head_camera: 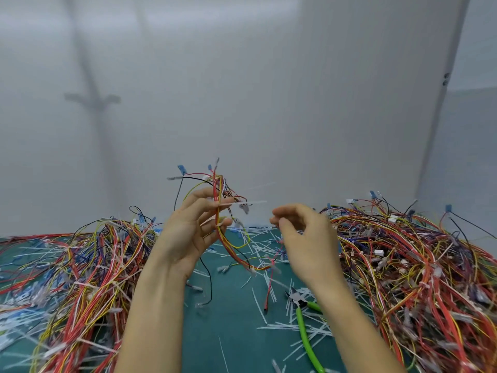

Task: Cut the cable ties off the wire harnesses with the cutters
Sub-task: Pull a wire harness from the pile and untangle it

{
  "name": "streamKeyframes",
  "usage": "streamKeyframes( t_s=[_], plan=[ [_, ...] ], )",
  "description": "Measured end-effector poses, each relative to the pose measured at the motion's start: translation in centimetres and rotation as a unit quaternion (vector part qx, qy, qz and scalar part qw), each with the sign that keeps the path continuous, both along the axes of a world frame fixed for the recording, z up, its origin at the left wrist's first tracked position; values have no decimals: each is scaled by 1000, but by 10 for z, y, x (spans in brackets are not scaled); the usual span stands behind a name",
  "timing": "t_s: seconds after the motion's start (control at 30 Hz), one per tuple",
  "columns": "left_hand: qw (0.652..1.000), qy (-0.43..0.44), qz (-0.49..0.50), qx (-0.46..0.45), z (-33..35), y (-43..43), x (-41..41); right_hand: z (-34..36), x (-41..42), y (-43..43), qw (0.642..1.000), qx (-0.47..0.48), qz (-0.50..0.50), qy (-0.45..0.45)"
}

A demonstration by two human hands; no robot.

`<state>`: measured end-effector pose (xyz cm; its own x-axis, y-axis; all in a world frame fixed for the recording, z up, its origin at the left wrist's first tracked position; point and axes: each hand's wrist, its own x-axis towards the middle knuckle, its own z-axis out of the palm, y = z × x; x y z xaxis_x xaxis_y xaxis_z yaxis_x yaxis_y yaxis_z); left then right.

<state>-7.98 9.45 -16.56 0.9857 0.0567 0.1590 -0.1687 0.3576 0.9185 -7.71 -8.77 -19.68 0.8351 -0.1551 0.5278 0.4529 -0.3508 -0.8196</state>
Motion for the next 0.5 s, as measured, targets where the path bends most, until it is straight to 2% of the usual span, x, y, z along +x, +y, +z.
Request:
streamKeyframes(
  t_s=[0.07,0.13,0.27,0.5],
  plan=[
    [999,-13,24,44,-1,-2,0,-17,1,15,996,81,-21,-7],
    [996,-22,41,73,-3,-4,2,-41,3,28,994,96,-56,-12],
    [995,-27,46,83,-4,-7,2,-94,2,43,988,22,-118,-102],
    [992,-22,82,96,-7,-9,4,-122,2,28,964,-123,-82,-223]
  ],
)
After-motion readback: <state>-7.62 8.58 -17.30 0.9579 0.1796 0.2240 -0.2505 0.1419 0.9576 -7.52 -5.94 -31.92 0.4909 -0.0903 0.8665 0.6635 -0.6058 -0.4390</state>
